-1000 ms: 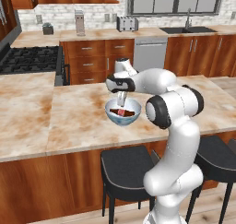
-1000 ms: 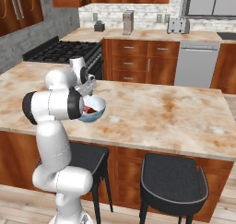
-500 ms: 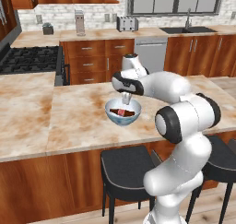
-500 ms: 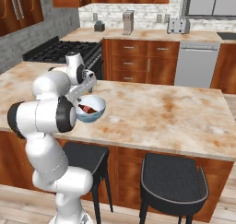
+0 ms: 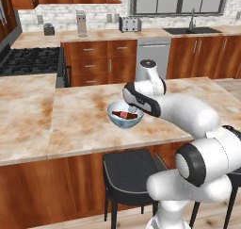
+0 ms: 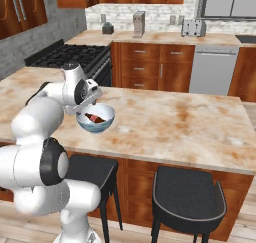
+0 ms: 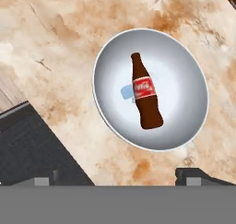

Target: Open the fridge, grab two sodas, and place both sodas inside the bowl with ice on the dining counter.

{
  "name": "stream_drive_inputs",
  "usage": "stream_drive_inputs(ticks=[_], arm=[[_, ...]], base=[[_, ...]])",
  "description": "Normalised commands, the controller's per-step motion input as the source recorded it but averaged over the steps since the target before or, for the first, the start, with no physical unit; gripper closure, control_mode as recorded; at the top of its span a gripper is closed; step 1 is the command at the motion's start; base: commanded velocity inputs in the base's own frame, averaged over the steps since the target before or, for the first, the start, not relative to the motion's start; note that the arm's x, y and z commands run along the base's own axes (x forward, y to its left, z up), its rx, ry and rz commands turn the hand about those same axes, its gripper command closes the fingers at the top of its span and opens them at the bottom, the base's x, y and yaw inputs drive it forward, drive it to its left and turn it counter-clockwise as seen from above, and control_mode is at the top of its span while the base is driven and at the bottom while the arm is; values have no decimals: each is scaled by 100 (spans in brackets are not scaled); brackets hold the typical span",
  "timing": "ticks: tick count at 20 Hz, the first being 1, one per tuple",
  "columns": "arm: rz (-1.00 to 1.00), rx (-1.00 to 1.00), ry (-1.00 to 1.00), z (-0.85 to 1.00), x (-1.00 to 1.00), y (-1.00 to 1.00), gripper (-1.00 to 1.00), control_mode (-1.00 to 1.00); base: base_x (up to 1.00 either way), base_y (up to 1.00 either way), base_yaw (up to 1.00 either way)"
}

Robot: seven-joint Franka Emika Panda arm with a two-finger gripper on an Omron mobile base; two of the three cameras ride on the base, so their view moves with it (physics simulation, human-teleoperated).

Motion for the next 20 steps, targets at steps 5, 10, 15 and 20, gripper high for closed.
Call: stream_drive_inputs(ticks=[5,10,15,20], arm=[[-18,13,-15,23,-77,-1,-100,-100],[-16,10,-16,40,-72,-4,-100,-100],[-15,9,-14,40,-75,-12,-100,-100],[-11,12,-15,20,-90,-26,-100,-100]], base=[[0,0,0],[0,0,0],[0,0,0],[0,0,0]])
